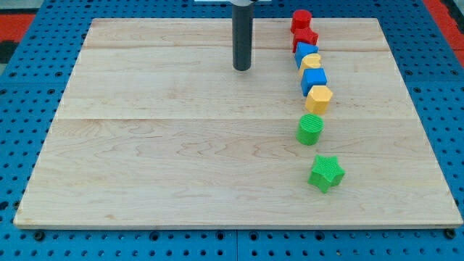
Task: Push the yellow blocks outside of the vertical line on the board
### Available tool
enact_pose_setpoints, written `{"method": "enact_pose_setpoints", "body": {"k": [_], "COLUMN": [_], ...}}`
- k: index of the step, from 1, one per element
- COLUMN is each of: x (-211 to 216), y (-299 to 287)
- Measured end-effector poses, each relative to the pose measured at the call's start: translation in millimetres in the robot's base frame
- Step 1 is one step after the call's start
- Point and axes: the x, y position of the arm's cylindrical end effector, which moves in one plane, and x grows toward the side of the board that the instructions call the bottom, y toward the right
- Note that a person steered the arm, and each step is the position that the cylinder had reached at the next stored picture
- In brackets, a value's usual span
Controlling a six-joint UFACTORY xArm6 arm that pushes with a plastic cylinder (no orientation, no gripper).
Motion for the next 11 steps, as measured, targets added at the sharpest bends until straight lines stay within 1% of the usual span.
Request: {"method": "enact_pose_setpoints", "body": {"k": [1,2,3,5,6,7,8,9,10,11], "x": [1,40,103,105,85,44,16,15,21,41], "y": [27,35,49,164,190,166,145,104,-20,22]}}
